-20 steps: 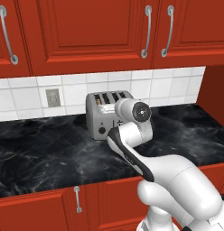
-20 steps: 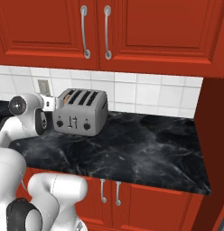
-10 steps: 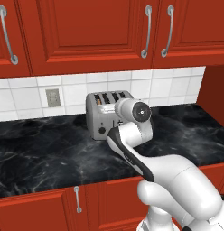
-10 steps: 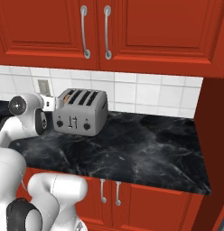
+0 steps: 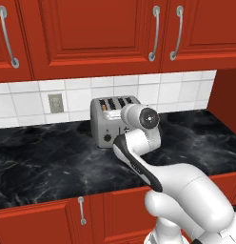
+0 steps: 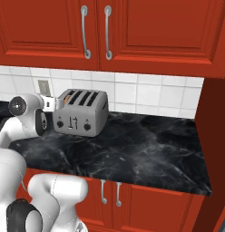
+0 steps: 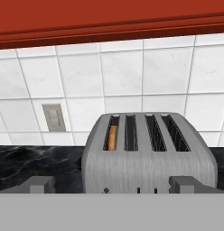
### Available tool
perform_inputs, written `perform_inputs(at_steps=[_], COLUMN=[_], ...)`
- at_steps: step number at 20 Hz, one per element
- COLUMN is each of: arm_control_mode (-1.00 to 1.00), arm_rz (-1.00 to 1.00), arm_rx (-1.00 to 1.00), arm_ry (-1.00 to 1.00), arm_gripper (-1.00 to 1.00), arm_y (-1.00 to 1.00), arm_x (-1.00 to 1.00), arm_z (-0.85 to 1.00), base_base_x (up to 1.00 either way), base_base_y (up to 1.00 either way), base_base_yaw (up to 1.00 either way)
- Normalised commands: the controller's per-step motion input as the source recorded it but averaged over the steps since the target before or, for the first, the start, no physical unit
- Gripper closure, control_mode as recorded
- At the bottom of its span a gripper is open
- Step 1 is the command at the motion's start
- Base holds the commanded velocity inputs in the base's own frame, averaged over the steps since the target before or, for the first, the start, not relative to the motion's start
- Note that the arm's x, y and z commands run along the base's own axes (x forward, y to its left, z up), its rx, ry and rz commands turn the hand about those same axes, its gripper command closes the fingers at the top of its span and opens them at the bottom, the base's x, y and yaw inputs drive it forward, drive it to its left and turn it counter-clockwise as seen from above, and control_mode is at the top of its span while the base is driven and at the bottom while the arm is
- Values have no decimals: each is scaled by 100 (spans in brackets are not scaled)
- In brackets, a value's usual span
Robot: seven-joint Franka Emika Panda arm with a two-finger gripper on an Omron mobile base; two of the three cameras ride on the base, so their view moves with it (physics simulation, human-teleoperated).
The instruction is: Start the toaster. Once the lever pops up, take the bread to the plate on the dining counter.
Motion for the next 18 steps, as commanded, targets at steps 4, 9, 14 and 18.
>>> perform_inputs(at_steps=[4, 9, 14, 18], arm_control_mode=[-100, -100, -100, -100], arm_rz=[0, 0, 0, 0], arm_rx=[0, 0, 0, 0], arm_ry=[0, 0, 0, 0], arm_gripper=[-100, -100, -100, -100], arm_y=[0, 0, 0, 0], arm_x=[0, 0, 0, 0], arm_z=[0, 0, 0, 0], base_base_x=[0, 0, 0, 0], base_base_y=[0, 0, 0, 0], base_base_yaw=[0, 0, 0, 0])
